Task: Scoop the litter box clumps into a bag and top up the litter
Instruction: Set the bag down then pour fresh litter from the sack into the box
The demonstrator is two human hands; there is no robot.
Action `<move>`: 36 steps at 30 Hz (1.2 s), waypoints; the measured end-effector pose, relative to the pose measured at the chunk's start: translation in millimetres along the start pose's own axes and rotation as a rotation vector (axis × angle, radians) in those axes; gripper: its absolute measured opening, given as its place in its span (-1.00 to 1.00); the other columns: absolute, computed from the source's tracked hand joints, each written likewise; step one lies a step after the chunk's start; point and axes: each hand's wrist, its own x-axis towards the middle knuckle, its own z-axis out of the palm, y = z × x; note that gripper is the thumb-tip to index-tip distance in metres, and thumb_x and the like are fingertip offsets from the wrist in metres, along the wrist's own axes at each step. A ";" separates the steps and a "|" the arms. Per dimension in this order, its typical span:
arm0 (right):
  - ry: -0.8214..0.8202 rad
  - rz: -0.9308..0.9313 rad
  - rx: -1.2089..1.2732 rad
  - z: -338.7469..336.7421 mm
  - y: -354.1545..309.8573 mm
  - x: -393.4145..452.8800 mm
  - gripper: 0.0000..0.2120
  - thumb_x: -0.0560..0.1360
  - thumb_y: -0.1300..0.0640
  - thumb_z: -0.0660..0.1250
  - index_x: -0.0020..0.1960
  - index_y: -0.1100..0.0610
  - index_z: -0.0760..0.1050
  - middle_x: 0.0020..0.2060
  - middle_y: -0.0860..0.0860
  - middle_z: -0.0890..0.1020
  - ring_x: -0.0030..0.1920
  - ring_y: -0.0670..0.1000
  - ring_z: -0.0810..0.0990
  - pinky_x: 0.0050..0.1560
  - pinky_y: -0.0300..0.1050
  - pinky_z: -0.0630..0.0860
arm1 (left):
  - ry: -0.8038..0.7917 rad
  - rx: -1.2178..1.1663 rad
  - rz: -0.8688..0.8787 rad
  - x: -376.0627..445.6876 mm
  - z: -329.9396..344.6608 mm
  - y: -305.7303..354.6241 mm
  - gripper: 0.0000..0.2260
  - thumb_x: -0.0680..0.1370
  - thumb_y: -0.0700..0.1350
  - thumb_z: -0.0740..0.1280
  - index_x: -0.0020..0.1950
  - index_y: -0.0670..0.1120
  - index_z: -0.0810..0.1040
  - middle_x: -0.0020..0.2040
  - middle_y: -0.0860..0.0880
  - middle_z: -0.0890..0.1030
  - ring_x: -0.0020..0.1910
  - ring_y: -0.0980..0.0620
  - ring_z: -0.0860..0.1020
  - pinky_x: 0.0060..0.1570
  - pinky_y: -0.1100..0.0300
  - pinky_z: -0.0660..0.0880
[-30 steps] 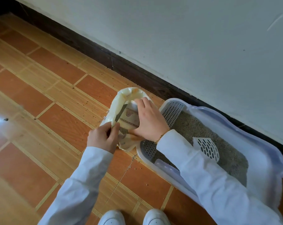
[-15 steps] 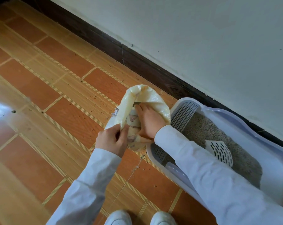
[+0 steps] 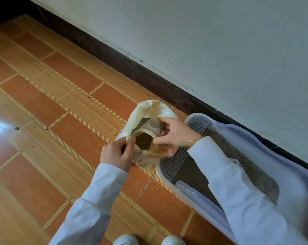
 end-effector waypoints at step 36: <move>0.682 0.124 0.210 -41.4 128.2 -170.7 -0.32 0.18 -0.04 0.57 0.22 -0.18 0.36 0.20 -0.06 0.42 0.19 -0.11 0.45 0.19 -0.19 0.40 | 0.024 0.018 -0.101 -10.0 19.9 23.4 -0.60 0.42 0.10 0.22 -0.26 -0.24 0.60 -0.54 0.01 0.47 -0.50 -0.05 0.39 -0.45 0.22 0.28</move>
